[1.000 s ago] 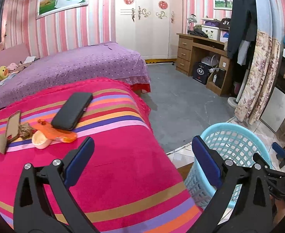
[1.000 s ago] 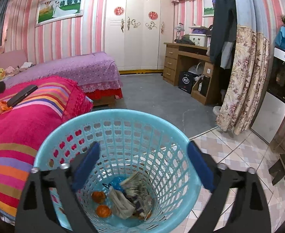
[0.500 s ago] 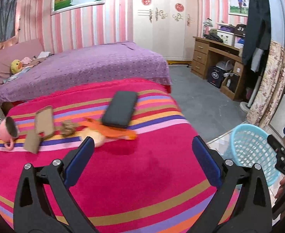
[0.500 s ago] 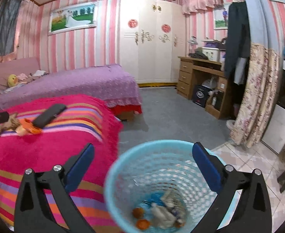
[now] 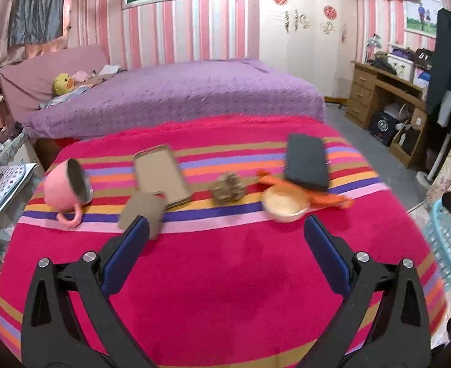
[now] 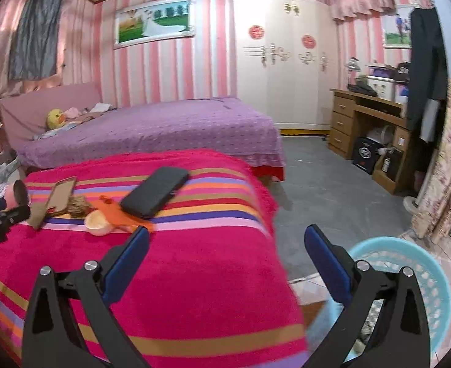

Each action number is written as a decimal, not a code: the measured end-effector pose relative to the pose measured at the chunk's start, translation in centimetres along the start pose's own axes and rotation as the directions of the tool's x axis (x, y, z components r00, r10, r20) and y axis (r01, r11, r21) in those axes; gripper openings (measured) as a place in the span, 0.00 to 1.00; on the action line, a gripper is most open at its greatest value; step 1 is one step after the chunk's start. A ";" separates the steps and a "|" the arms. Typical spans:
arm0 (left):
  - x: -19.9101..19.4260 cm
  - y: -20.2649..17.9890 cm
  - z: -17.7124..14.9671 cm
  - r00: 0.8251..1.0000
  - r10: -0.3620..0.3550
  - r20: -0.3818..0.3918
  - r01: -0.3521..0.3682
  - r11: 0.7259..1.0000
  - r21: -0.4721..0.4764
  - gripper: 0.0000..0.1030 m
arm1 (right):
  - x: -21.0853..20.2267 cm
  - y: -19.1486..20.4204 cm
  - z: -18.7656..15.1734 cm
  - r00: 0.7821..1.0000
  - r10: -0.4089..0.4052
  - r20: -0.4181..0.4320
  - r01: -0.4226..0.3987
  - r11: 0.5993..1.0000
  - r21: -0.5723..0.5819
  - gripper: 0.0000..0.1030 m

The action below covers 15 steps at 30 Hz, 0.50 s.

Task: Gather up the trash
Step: 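Move both tools back over the bedspread toward the brown felt square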

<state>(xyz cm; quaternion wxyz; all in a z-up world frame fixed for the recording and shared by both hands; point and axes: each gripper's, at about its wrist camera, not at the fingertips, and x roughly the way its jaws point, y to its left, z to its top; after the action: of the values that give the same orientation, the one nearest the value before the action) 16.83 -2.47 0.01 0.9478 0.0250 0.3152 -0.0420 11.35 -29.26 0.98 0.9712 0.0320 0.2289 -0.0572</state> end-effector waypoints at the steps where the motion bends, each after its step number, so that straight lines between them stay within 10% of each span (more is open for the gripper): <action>1: 0.3 0.6 -0.2 1.000 0.008 -0.007 -0.008 1.000 -0.002 0.95 | 0.5 1.0 0.0 1.000 0.007 -0.006 -0.008 1.000 -0.012 0.95; 15: 3.9 8.4 -1.8 0.993 0.073 -0.096 -0.081 0.994 -0.077 0.95 | 7.1 8.2 -0.1 0.987 0.083 -0.136 -0.093 0.993 -0.073 0.95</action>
<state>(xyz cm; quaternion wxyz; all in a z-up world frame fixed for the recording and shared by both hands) 19.67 5.78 -3.58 0.9332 0.0007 0.3592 0.0087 18.63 -21.78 -2.03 0.9560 0.0074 0.2933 -0.0029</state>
